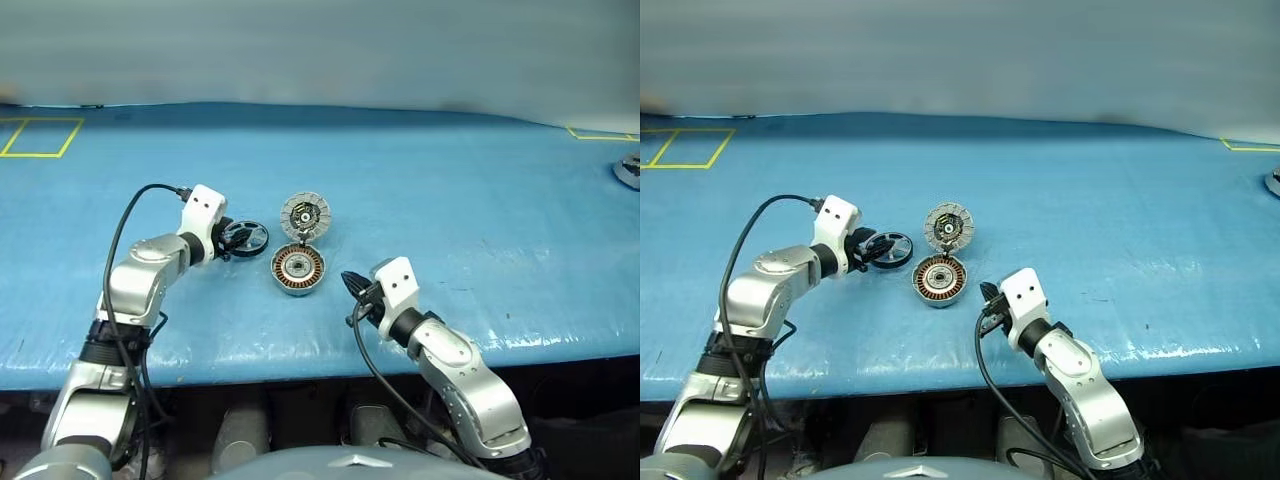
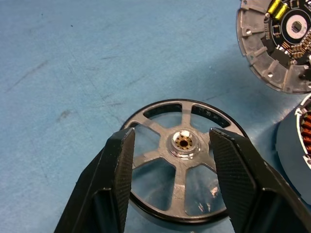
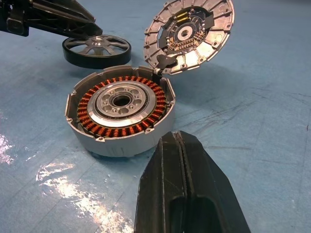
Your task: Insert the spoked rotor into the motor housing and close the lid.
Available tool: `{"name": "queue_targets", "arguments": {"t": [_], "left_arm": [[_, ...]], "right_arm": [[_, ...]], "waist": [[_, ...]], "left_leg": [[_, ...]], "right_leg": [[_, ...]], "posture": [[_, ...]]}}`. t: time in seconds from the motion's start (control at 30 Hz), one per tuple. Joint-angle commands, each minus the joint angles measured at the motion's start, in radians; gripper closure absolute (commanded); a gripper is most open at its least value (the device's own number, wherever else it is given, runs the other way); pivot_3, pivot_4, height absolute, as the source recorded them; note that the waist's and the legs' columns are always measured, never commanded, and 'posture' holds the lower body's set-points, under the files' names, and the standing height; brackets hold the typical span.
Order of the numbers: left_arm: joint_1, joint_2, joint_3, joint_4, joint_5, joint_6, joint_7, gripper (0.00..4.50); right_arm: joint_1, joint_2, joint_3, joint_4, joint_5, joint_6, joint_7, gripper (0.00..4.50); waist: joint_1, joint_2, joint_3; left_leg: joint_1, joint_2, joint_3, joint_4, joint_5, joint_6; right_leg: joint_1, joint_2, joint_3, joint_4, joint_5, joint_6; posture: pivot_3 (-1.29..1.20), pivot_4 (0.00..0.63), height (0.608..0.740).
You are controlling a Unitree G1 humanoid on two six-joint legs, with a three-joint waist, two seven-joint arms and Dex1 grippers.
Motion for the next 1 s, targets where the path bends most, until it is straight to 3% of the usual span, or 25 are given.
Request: {"name": "queue_targets", "arguments": {"t": [0.03,0.6,1.0], "left_arm": [[-0.031,0.01,-0.014,0.021,0.025,-0.037,-0.034,1.92],[0.002,0.125,-0.119,-0.053,0.111,0.0,-0.167,1.92],[-0.018,0.096,-0.107,-0.102,0.165,-0.025,-0.111,1.92]], "right_arm": [[-0.006,0.008,0.002,-0.01,-0.003,-0.023,-0.004,4.5],[-0.01,0.027,0.0,-0.006,0.004,0.0,-0.019,4.5],[-0.011,0.03,-0.003,-0.004,0.005,0.008,-0.027,4.5]], "waist": [[0.0,0.0,0.0],[0.001,0.0,0.0],[0.001,0.0,0.0]], "left_leg": [[0.0,0.0,0.0,0.0,0.0,0.0],[0.0,0.0,-0.001,0.0,0.0,0.0],[0.0,0.0,0.0,0.002,0.0,0.0]], "right_leg": [[0.0,0.0,0.0,0.0,0.0,0.0],[0.0,0.0,0.0,0.001,0.0,0.0],[0.0,0.0,0.0,0.002,0.0,0.0]], "posture": [[0.0,0.15,0.74],[0.0,0.15,0.74],[0.0,0.15,0.74]]}}
